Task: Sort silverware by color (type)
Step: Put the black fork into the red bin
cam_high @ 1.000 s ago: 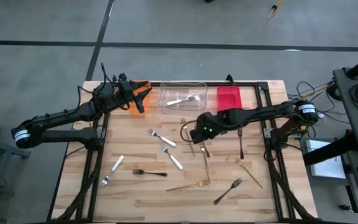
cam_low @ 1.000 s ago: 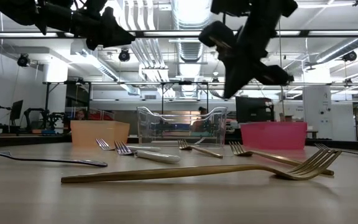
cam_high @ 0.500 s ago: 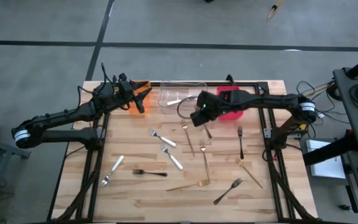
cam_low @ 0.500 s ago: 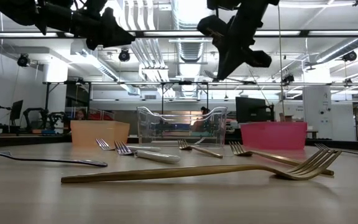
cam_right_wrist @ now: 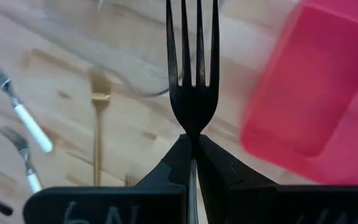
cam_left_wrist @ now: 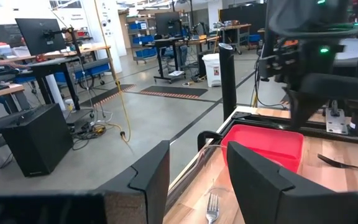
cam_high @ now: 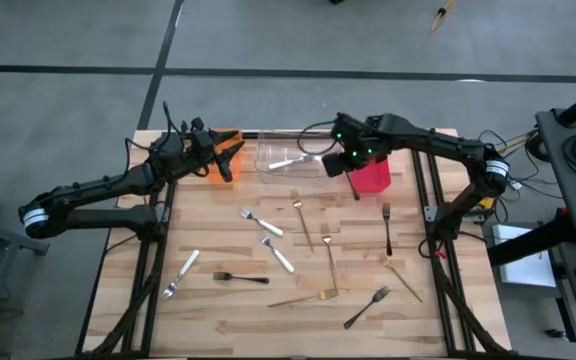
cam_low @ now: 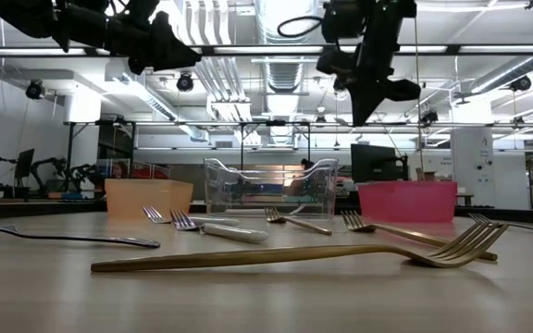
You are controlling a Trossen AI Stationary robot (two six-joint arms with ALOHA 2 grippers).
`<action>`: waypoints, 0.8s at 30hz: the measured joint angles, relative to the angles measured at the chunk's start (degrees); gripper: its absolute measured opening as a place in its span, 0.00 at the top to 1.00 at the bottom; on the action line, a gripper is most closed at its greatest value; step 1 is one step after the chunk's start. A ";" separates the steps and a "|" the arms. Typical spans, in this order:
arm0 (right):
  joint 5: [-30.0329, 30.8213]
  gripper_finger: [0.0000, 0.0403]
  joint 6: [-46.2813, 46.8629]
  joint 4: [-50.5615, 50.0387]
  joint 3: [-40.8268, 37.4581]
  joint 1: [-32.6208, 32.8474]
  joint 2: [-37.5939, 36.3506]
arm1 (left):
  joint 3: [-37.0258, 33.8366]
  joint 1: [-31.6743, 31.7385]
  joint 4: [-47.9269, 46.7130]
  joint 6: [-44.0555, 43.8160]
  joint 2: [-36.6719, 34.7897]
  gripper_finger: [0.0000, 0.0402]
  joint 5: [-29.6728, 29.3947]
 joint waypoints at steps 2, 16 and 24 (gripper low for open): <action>-0.57 0.98 -1.00 -1.09 0.00 -1.87 0.00 | -0.01 0.01 0.00 0.00 0.00 0.65 0.00; -4.58 0.98 -2.65 -3.65 -0.14 -13.89 0.00 | -0.03 -0.01 0.00 0.24 0.00 0.65 0.00; -4.79 0.98 -3.28 -1.69 -0.15 -17.54 0.00 | -0.03 0.02 0.00 0.24 0.00 0.65 0.00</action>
